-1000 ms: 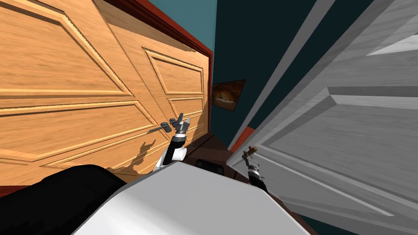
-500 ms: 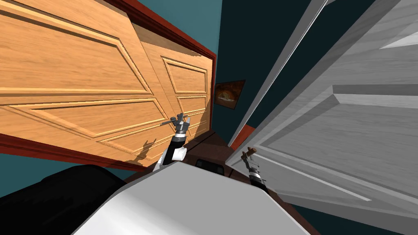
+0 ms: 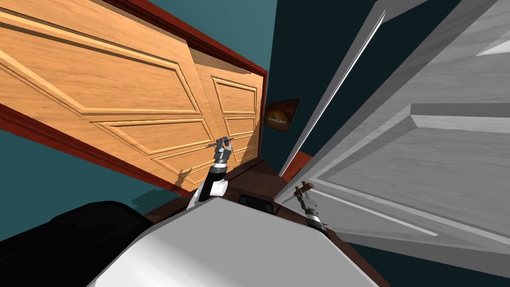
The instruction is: Pull the door open
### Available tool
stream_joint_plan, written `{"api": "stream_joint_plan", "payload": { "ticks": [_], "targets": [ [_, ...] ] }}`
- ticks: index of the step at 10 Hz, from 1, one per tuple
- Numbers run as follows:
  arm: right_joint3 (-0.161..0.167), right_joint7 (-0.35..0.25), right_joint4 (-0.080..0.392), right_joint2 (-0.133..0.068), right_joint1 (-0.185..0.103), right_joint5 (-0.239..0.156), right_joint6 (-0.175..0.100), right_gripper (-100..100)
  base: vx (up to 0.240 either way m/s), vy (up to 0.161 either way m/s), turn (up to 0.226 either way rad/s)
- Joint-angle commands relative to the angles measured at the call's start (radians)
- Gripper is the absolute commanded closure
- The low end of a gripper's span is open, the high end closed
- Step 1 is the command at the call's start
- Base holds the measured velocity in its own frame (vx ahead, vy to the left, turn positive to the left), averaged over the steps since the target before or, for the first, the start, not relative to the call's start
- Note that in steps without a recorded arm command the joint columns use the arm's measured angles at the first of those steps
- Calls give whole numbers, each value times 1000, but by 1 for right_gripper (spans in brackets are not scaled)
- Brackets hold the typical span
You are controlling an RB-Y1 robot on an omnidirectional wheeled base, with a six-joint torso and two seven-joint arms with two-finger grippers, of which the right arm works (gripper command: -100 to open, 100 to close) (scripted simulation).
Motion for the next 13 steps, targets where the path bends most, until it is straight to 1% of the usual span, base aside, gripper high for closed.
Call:
{"api": "stream_joint_plan", "payload": {
  "ticks": [1, 4, 5, 6, 7, 13],
  "targets": [
    [21, -22, 5, -16, 16, 13, -26, 100, -221, -84, 141],
    [48, -54, 13, -42, 34, 30, -66, 100, -247, -33, 119],
    [42, -48, 14, -37, 23, 27, -57, 100, -106, -9, 15],
    [56, -65, 27, -46, 30, 35, -78, 100, -172, -11, 133],
    [58, -68, 30, -49, 31, 36, -84, 100, -199, -70, 140],
    [96, -117, 67, -84, 46, 60, -156, 100, -206, -54, 133]
  ]
}}
